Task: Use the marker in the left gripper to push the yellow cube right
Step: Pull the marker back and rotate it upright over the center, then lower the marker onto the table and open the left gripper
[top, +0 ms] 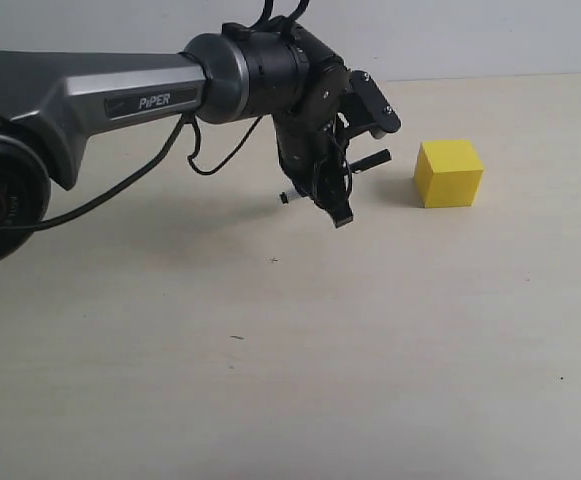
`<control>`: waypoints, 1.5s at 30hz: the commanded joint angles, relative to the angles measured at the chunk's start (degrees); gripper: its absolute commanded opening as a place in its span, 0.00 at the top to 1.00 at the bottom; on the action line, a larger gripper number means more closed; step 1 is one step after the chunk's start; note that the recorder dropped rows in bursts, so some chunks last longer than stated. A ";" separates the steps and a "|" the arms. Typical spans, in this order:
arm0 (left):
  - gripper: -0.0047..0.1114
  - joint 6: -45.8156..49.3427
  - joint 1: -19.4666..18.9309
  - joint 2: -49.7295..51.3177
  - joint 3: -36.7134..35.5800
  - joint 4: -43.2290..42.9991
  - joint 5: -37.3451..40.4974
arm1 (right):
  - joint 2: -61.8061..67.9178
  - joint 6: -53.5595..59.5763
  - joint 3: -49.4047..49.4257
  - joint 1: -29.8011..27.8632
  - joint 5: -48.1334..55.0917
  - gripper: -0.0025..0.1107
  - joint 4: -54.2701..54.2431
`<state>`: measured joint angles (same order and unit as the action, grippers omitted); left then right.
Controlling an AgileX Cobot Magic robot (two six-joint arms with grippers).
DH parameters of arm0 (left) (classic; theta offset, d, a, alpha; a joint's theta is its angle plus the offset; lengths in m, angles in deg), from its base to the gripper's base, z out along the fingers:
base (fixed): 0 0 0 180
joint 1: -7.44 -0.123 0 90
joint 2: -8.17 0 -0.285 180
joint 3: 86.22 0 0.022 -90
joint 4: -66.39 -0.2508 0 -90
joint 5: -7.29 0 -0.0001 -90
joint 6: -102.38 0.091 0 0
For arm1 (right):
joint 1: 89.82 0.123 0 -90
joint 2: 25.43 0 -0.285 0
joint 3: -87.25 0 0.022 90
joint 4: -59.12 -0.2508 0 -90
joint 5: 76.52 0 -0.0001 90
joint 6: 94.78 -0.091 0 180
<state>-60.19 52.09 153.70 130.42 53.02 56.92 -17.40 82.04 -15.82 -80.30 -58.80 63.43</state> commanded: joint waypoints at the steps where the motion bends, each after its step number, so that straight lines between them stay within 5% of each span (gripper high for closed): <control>1: 0.96 -6.52 -0.09 -4.27 0.29 0.35 4.78 | -0.25 0.12 0.28 -0.16 -0.78 0.98 0.05; 12: 0.96 -12.25 -0.09 -7.80 -0.51 5.29 20.33 | -0.25 0.12 0.28 -0.16 -0.78 0.98 0.05; 16: 0.96 -19.59 -0.09 -12.38 -8.40 5.19 20.33 | -0.25 0.12 0.28 -0.16 -0.78 0.98 0.05; 18: 0.96 -25.22 -0.09 -16.32 -13.62 5.05 19.54 | -0.25 0.12 0.28 -0.16 -0.78 0.98 0.05; 21: 0.96 -40.71 -0.19 -22.69 -22.78 5.17 5.18 | -0.25 0.12 0.28 1.68 -0.77 0.98 0.05; 25: 0.96 -64.59 0.13 -22.89 -26.03 11.92 3.75 | -0.25 0.12 0.28 3.20 -0.77 0.98 0.05; 45: 0.96 -62.41 0.00 -13.04 -25.93 14.01 1.20 | -0.25 0.12 0.28 3.19 -0.27 0.98 0.05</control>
<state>-122.53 52.69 140.51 104.48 67.17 59.44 -17.40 82.04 -15.82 -77.22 -58.80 63.43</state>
